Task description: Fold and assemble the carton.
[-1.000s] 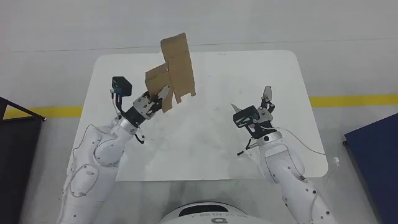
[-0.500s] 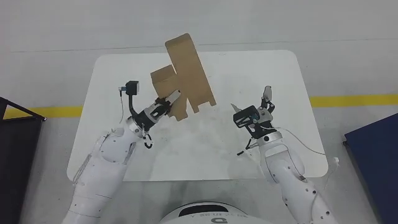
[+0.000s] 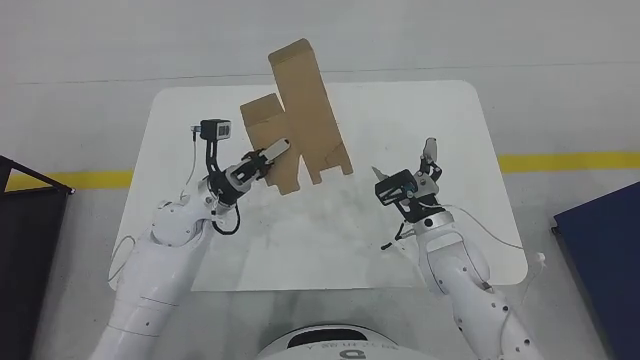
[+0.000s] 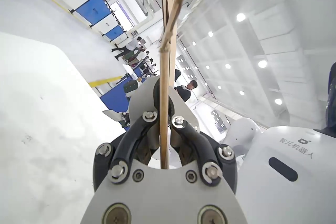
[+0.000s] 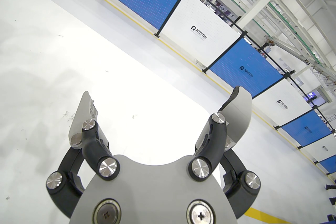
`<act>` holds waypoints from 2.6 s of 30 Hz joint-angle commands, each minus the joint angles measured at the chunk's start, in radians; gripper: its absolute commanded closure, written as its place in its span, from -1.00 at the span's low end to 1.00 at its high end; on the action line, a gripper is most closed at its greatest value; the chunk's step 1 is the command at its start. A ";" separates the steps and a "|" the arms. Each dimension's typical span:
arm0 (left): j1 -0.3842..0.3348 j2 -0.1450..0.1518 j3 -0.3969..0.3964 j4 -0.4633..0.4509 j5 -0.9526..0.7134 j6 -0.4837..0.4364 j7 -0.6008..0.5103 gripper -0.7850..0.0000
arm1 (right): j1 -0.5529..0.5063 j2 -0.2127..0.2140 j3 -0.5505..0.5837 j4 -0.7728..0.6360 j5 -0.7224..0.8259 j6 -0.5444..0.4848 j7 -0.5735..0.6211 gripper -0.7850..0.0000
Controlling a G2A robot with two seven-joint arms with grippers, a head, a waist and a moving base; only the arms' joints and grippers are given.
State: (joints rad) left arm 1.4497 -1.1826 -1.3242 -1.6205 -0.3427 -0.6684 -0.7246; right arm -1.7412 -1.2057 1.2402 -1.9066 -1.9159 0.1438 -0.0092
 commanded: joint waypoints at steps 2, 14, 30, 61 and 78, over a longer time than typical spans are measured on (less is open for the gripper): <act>0.000 0.000 0.000 0.001 0.000 0.000 0.000 1.00 | 0.000 0.000 0.000 0.000 0.000 0.000 0.000 -1.00; 0.016 0.000 -0.021 -0.049 0.184 -0.004 0.113 1.00 | 0.000 0.000 0.000 0.000 0.000 0.000 0.000 -1.00; 0.005 -0.001 -0.050 -0.074 0.666 -0.114 0.334 1.00 | 0.000 0.000 0.000 0.000 0.000 0.000 0.000 -1.00; 0.019 -0.001 -0.096 -0.066 1.225 -0.161 0.662 1.00 | 0.039 -0.006 0.026 0.022 0.453 -0.259 -0.098 -1.00; -0.006 0.027 -0.067 -0.017 1.065 -0.317 0.474 1.00 | 0.218 -0.001 0.023 0.181 0.876 -0.731 0.054 -0.19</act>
State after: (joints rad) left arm 1.4428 -1.1571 -1.3907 -1.6381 0.7264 -0.9862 -0.2402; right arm -1.5271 -1.2073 1.2678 -1.7293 -1.0608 -0.5550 0.0393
